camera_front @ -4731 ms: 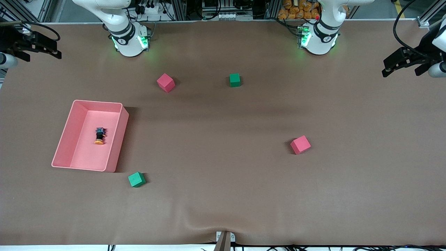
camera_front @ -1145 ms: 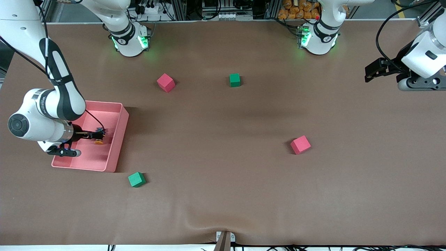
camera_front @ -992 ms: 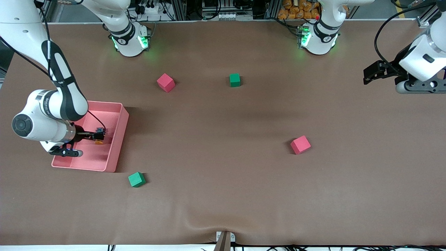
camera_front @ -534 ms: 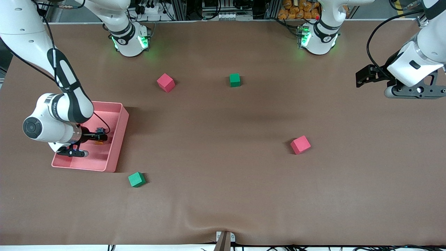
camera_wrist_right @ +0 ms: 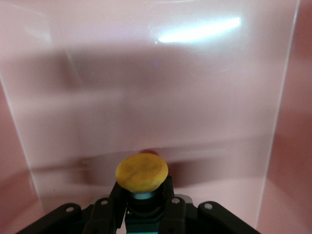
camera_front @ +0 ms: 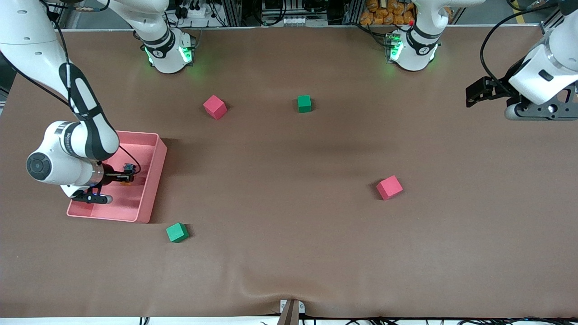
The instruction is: Place and upright button with both arms
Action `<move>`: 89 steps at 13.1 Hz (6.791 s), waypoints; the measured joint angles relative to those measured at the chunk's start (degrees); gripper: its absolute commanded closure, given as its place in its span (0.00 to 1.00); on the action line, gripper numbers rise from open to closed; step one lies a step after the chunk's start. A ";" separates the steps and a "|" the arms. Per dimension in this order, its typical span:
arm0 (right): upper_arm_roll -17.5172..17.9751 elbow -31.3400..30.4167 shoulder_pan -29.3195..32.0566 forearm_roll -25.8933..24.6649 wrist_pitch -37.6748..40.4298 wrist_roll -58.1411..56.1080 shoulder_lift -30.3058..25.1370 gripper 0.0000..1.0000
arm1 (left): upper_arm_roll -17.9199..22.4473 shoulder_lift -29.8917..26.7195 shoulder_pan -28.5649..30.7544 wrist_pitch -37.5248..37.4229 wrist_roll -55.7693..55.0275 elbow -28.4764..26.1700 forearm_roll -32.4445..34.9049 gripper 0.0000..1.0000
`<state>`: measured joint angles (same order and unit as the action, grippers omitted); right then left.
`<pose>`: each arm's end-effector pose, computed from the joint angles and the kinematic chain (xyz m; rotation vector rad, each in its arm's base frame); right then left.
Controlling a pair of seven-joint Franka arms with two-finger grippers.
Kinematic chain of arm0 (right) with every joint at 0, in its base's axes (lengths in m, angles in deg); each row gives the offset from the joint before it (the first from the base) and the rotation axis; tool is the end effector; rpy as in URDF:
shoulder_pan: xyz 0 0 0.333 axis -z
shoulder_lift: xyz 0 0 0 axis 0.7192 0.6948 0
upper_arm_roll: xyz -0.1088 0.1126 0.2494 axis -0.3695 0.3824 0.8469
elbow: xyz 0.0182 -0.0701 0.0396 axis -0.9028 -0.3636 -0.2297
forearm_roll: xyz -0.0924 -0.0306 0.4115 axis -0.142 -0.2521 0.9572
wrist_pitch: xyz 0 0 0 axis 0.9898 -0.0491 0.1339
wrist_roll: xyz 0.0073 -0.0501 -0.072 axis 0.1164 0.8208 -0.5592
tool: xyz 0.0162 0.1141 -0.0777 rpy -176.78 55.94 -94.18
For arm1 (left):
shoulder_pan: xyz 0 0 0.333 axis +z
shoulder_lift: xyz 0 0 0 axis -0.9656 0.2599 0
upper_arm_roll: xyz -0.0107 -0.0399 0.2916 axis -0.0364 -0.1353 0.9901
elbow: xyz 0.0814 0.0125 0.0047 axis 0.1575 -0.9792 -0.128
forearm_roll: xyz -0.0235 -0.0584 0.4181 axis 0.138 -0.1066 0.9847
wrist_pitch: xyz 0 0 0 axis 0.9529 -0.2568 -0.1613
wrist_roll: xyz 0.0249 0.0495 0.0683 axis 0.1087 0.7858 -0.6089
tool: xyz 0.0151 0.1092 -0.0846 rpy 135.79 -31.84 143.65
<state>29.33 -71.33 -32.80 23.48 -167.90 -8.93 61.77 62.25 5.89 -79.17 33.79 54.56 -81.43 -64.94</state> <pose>0.5878 -0.0975 0.1230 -3.0773 0.1843 0.3633 0.5486 -0.0774 0.5678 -3.1147 0.0678 0.2039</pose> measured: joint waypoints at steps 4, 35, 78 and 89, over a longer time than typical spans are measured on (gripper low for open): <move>0.05 8.83 0.00 0.00 13.38 0.01 -1.09 1.00 | 0.21 -0.78 0.17 -1.05 0.00 0.01 0.00 0.00; -2.54 44.13 -57.25 10.03 2.57 40.79 26.71 0.00 | -1.28 9.94 3.14 -0.88 -0.13 -6.76 -6.69 0.00; -8.71 24.49 -14.16 2.68 41.34 -1.49 -29.85 0.00 | -1.91 53.60 -32.03 34.50 -29.50 16.09 -12.11 0.26; -6.25 26.61 -15.73 -0.43 43.62 -1.21 -29.77 0.00 | -1.83 53.80 -32.09 34.38 -30.13 16.07 -12.31 0.80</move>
<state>23.09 -44.72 -48.53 23.05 -124.27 -10.14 32.00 60.42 59.68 -111.26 68.17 24.44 -65.35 -77.25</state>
